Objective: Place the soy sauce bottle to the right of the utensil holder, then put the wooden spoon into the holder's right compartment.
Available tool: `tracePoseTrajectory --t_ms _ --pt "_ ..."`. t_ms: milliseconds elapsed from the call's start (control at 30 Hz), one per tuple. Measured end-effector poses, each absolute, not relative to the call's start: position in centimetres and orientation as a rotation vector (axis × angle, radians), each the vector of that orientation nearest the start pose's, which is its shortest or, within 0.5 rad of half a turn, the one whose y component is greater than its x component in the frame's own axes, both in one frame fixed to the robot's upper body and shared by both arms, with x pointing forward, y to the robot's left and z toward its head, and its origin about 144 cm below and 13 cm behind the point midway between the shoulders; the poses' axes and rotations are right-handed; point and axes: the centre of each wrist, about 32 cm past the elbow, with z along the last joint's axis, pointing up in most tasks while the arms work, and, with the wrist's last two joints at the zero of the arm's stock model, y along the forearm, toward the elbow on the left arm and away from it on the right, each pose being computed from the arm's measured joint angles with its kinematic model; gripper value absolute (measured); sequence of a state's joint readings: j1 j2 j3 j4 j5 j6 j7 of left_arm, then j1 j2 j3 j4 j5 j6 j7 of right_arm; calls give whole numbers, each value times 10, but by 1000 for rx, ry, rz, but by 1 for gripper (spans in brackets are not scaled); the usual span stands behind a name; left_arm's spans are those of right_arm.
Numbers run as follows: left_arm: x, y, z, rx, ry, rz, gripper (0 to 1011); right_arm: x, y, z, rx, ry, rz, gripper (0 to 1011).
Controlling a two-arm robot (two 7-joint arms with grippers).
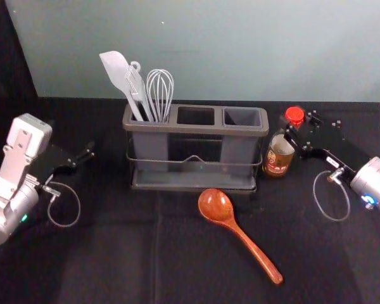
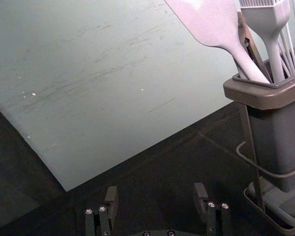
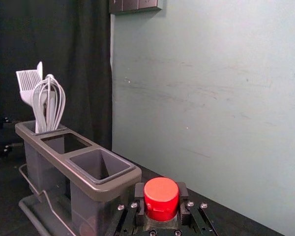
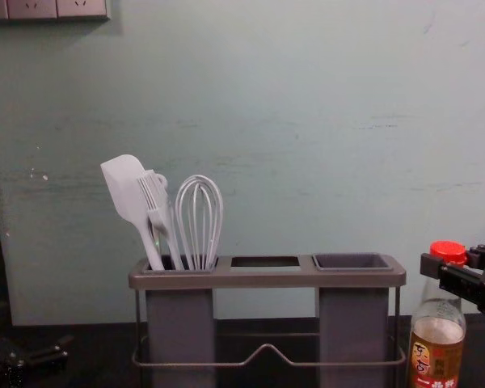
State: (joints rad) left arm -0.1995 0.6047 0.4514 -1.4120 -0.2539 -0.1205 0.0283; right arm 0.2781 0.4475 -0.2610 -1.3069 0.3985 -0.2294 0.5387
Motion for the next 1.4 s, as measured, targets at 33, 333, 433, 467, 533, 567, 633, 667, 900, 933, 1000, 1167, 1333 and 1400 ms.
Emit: tracePoseTrajectory --t_ms 33,333,433,467,533,567,633,667,900,933,1000,1167,1333,1400 --pt "489 310 1140 304 -285 1248 1005 528 -319 1162 5 -188 -903 381" --pt "489 310 1140 304 -285 1248 1005 527 -319 1162 5 -188 -903 520" --pt "489 310 1140 304 -285 1248 1005 527 -319 1162 5 -188 -903 629" --pt "489 310 1140 304 -285 1248 1005 527 -319 1162 5 -188 -903 650" --pt "489 310 1140 304 -285 1248 1005 527 -319 1162 5 -188 -903 708" --pt "489 310 1140 304 -285 1248 1005 527 -320 1162 5 -188 -903 728" --pt "489 310 1140 304 -285 1248 1005 527 -320 1162 5 -188 -902 785" --pt "489 310 1140 304 -285 1248 1005 527 -320 1162 5 -188 -902 820" --pt "489 310 1140 304 -285 1248 1005 527 -320 1163 5 -188 -902 997" --pt "489 310 1140 304 -285 1248 1005 527 -320 1163 6 -188 -902 1002" --pt "489 310 1140 304 -285 1248 1005 527 -320 1163 6 -188 -902 1002" --pt "489 310 1140 304 -285 1248 1005 527 -320 1163 6 -188 -902 1002" --pt "489 310 1140 304 -285 1248 1005 525 -320 1166 11 -199 -904 1002" --pt "489 310 1140 304 -285 1248 1005 522 -320 1171 20 -215 -909 1000"
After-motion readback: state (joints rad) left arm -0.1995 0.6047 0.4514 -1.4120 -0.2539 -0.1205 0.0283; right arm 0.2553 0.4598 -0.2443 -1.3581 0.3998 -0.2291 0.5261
